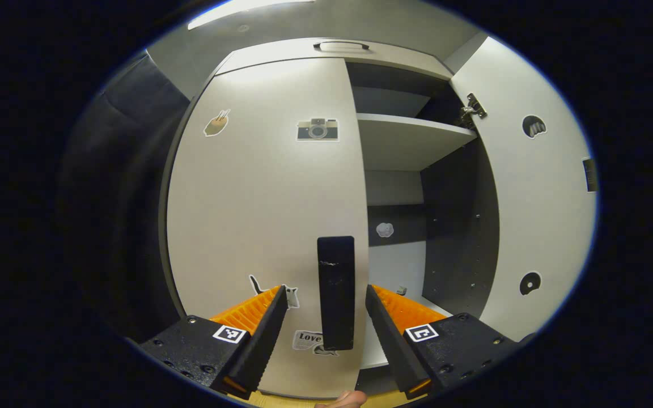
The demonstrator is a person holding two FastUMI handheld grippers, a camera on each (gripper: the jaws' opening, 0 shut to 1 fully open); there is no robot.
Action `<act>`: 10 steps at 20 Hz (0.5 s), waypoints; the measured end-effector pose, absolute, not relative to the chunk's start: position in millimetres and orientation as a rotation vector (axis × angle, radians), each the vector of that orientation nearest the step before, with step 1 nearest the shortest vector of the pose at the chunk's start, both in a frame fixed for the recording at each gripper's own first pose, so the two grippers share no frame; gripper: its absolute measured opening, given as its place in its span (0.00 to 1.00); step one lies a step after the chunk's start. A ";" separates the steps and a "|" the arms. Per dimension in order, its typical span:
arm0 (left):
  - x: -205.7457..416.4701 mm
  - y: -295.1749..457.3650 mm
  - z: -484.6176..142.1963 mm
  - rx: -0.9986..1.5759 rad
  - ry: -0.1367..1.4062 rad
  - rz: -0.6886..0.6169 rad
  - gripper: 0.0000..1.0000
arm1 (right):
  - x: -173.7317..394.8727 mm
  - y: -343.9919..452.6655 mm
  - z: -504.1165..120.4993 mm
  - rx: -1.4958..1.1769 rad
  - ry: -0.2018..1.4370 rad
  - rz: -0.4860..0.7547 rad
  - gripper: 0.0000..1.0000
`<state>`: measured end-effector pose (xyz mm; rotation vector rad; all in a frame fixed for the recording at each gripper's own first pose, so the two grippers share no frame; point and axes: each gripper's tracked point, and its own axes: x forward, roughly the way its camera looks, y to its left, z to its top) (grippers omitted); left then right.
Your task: Open the right door of the double-door shoe cabinet with the right hand, and open the left door with the left hand.
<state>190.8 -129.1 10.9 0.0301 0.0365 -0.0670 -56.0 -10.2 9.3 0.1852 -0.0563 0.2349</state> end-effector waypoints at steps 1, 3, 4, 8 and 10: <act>195.4 -132.2 7.5 0.011 0.054 -0.082 0.87 | -57.1 -11.4 10.2 0.189 -0.060 0.238 1.00; 206.9 -129.2 0.8 0.008 0.077 -0.088 0.80 | -57.3 -14.5 9.7 0.202 -0.062 0.236 1.00; 210.5 -125.3 -1.7 0.009 0.089 -0.076 0.72 | -56.6 -17.9 7.9 0.207 -0.060 0.223 1.00; 210.1 -128.0 2.8 0.042 0.083 -0.054 0.65 | -57.8 -17.7 2.7 0.228 -0.047 0.219 0.96; 209.1 -133.9 2.8 0.059 0.091 -0.062 0.58 | -56.1 -18.1 -1.6 0.228 -0.033 0.218 1.00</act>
